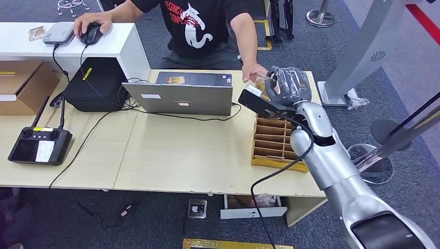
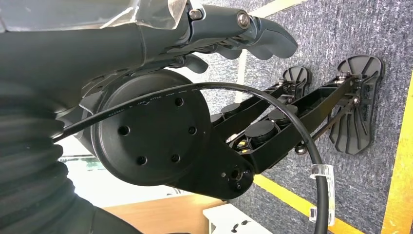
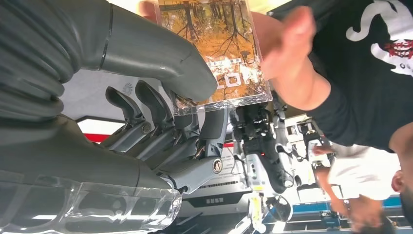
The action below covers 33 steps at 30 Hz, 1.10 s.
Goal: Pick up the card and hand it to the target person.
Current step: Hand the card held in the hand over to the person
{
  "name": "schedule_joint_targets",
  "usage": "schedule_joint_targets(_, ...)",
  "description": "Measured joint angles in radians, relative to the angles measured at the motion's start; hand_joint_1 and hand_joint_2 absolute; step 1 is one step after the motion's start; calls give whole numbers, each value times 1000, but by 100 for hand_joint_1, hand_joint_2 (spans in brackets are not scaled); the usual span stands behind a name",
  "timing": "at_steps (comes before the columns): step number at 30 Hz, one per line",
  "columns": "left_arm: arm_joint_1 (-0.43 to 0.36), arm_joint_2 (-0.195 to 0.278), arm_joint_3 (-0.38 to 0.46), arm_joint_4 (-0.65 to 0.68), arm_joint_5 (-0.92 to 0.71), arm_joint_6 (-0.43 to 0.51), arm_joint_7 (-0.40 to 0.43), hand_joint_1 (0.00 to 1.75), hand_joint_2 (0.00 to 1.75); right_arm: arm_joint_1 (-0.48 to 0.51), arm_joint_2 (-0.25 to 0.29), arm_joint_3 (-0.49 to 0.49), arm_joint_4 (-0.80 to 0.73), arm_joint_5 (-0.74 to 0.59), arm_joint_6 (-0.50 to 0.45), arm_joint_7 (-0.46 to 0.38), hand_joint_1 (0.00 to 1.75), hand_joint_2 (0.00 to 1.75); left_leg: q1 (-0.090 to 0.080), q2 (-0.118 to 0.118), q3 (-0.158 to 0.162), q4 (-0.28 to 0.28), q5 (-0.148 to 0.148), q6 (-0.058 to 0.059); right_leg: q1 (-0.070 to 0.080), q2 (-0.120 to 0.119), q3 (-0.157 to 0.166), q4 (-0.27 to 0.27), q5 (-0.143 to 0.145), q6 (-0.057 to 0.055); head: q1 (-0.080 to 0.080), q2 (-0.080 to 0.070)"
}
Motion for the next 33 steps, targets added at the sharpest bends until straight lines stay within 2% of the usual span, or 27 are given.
schedule_joint_targets(7, -1, -5, 0, 0, 0, 1, -2, 0, 175, -7, 38, 0, 28, 2, -4, 2, 164, 175, 0, 0, 0, 0, 0, 0, 0, 0, 0, 0, 0, 0, 0, 0)
schedule_joint_targets(10, -1, -7, 1, 0, 0, 1, 1, 0, 175, -8, 49, 0, 38, 5, -4, 0, 155, 175, 0, 0, 0, 0, 0, 0, 0, 0, 0, 0, 0, 0, 0, 0)
schedule_joint_targets(12, -1, -8, 2, 0, 0, -6, 6, 0, 175, -8, 56, 0, 44, 7, -5, -2, 111, 175, 0, 0, 0, 0, 0, 0, 0, 0, 0, 0, 0, 0, 0, 0)
schedule_joint_targets(14, -2, -6, 4, 0, 0, -23, 13, 0, 175, -10, 63, 0, 50, 8, -5, -4, 37, 175, 0, 0, 0, 0, 0, 0, 0, 0, 0, 0, 0, 0, 0, 0)
schedule_joint_targets(16, -2, -4, 7, 0, 0, -38, 17, 0, 175, -13, 71, 0, 57, 8, -5, -5, 0, 175, 0, 0, 0, 0, 0, 0, 0, 0, 0, 0, 0, 0, 0, 0)
schedule_joint_targets(28, -2, 1, 21, 0, 0, -40, 22, 0, 175, -27, 83, 0, 82, 4, -24, -12, 0, 175, 0, 0, 1, 0, 0, 0, 0, 0, 0, 0, 0, 0, 0, 0)
schedule_joint_targets(33, 0, -3, 25, 0, 0, 0, 9, 0, 175, -14, 42, -26, 50, -122, 35, -83, 0, 175, 0, 0, 1, 1, 0, 0, 0, 0, 0, -1, 0, 0, 0, 0)
